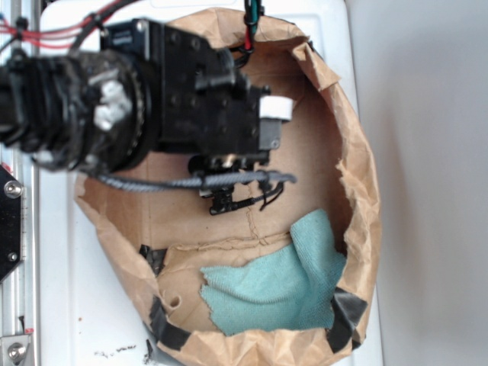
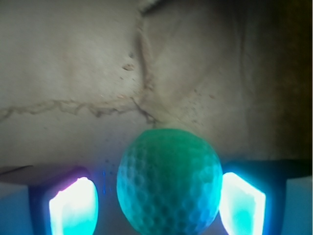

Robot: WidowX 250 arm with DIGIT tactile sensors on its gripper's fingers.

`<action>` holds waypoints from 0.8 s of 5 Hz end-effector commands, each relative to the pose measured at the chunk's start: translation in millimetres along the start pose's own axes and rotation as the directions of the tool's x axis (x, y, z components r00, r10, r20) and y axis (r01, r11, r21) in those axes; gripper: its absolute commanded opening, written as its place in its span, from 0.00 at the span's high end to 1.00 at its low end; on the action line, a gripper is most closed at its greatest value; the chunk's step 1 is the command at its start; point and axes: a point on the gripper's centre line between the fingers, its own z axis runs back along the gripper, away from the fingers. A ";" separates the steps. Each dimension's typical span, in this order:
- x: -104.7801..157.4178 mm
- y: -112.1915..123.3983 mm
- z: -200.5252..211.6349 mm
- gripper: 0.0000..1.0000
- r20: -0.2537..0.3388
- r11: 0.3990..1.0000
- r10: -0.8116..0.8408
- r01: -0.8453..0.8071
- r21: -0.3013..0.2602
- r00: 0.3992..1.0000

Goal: Grab the green ball.

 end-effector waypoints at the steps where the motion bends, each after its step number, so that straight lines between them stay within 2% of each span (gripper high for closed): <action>1: 5.4 1.6 24.8 1.00 0.080 0.999 0.035 -0.036 0.004 0.996; 3: -10.2 -3.2 44.8 1.00 0.069 0.999 0.018 -0.015 -0.049 0.997; 4: -8.0 -3.0 42.7 1.00 0.069 0.998 0.022 -0.018 -0.062 0.997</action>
